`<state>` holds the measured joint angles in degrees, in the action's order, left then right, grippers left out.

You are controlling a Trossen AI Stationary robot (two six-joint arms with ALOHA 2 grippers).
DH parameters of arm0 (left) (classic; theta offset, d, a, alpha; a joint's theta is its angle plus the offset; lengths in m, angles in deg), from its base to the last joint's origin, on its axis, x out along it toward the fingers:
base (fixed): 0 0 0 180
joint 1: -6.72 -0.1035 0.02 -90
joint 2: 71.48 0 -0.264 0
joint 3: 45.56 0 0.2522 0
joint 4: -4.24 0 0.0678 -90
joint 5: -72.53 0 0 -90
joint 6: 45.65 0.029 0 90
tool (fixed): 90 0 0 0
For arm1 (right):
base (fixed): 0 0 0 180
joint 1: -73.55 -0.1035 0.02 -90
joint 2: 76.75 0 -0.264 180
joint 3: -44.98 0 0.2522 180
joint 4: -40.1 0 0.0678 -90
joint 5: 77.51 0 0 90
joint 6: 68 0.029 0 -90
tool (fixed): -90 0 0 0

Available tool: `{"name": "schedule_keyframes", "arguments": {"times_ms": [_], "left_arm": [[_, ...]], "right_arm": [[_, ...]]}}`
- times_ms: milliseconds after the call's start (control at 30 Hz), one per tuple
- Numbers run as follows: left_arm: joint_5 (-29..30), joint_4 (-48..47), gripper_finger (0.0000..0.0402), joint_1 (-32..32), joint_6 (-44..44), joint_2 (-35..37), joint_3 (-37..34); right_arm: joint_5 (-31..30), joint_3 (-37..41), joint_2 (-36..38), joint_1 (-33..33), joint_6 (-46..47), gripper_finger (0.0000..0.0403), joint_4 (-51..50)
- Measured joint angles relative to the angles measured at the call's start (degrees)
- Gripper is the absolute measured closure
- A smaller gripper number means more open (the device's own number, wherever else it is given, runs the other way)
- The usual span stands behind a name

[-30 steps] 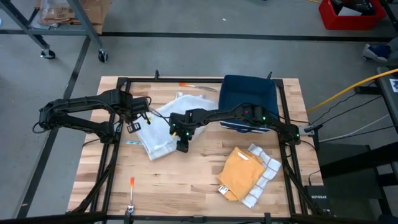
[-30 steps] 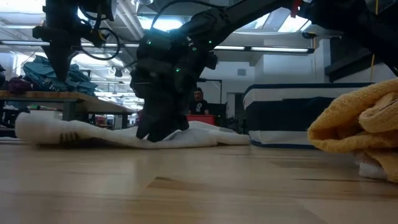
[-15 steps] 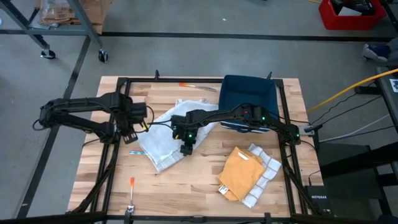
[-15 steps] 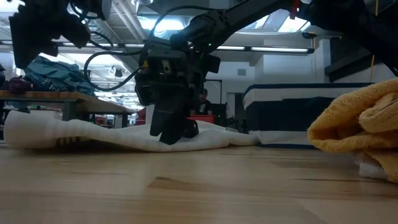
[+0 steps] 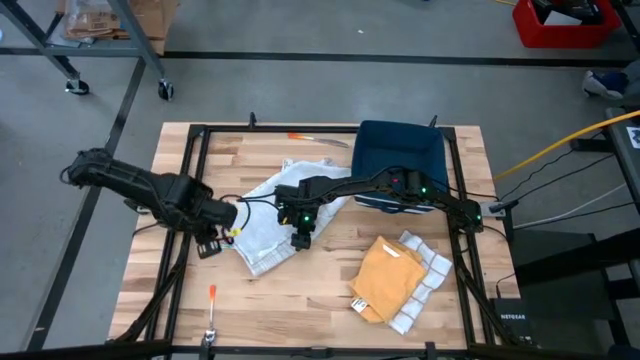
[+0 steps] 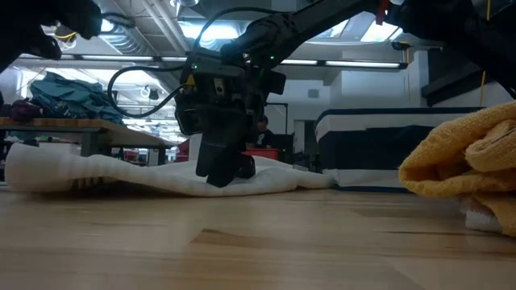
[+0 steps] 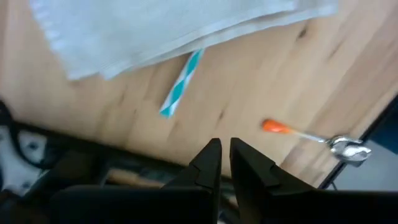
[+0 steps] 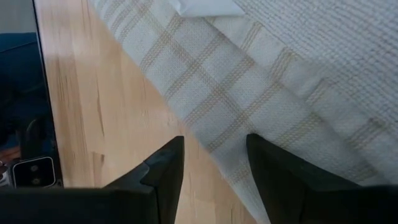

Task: Fold towel
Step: Fold the white-and-gray checkered towel

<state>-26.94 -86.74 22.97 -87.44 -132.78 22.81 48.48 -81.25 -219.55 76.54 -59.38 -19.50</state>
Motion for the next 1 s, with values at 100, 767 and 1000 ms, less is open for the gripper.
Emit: {"name": "schedule_keyframes", "arguments": {"times_ms": [100, 767, 1000], "left_arm": [[3.15, 2.78, 0.0375, 4.79, -5.28, -0.09, -0.01], [21.13, 5.51, 0.0375, 23.50, -20.14, -19.55, -0.04], [21.13, 12.99, 0.0375, 23.50, -15.23, -28.29, -3.35]], "right_arm": [[0.08, 0.02, 0.00, 0.00, -0.10, 0.0219, 0.05], [2.94, 0.07, -0.09, 0.00, -1.55, 0.0219, 1.18], [5.27, 0.06, -0.11, -0.07, -1.51, 0.0219, 1.03]]}}
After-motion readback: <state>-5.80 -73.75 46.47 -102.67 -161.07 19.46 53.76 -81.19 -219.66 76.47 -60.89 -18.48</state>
